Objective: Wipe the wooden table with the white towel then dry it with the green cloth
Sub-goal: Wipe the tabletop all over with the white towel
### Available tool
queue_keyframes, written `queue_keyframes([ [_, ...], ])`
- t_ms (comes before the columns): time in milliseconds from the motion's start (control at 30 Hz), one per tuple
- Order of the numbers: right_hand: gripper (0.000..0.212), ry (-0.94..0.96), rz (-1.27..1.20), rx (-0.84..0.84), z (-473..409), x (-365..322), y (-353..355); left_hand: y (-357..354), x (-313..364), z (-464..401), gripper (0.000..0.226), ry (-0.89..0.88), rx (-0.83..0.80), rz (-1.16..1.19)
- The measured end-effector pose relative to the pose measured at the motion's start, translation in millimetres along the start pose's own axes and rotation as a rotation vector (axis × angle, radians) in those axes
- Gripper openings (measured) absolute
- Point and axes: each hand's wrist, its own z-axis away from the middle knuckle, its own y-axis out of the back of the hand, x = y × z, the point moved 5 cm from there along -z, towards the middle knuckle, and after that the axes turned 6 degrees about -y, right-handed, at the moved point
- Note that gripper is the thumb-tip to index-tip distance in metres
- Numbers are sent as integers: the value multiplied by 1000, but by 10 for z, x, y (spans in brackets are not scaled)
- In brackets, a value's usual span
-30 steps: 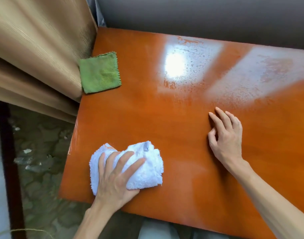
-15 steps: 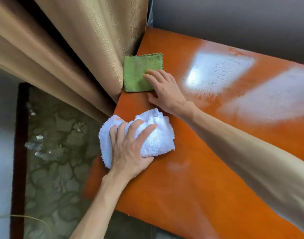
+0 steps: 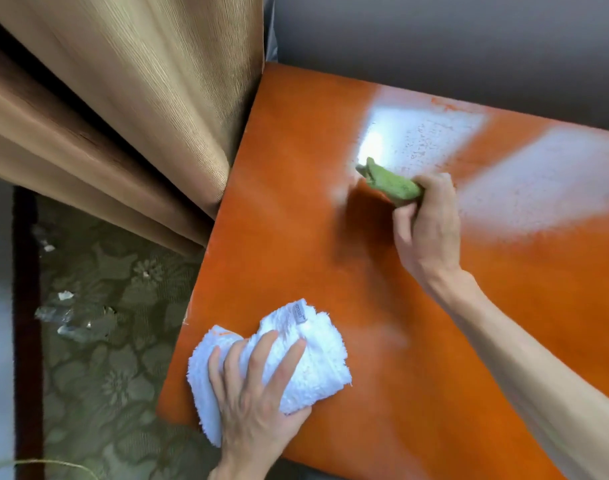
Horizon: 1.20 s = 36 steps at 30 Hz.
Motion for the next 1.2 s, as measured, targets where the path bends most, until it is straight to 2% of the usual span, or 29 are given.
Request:
queue_keyframes([
  [167, 46, -47, 45, -148, 524, 543, 385, 76, -253, -392, 73, -36, 63, 22],
  [333, 30, 30, -26, -117, 679, 583, 372, 120, -645, -1395, 80, 90, -13, 44],
  [467, 40, -49, -105, -65, 688, 611, 338, 121, -730, -2204, 82, 117, 11, 19],
  [600, 48, 3, -64, -140, 724, 641, 219, 121, -663, -2487, 81, 132, 33, -7],
  [767, 42, 86, 31, -201, 722, 660, 135, 149, -485, -2075, 77, -28, -2, 45],
  [900, 43, 72, 65, -208, 709, 690, 107, 100, -61, -1133, 71, -191, 114, 140],
  [1067, 44, 45, 51, -201, 706, 705, 121, -157, 589, 100, 70, -378, 73, 216],
  [1200, 45, 3, -9, -178, 714, 723, 121, -194, 856, 134, 63, -447, 75, 185],
])
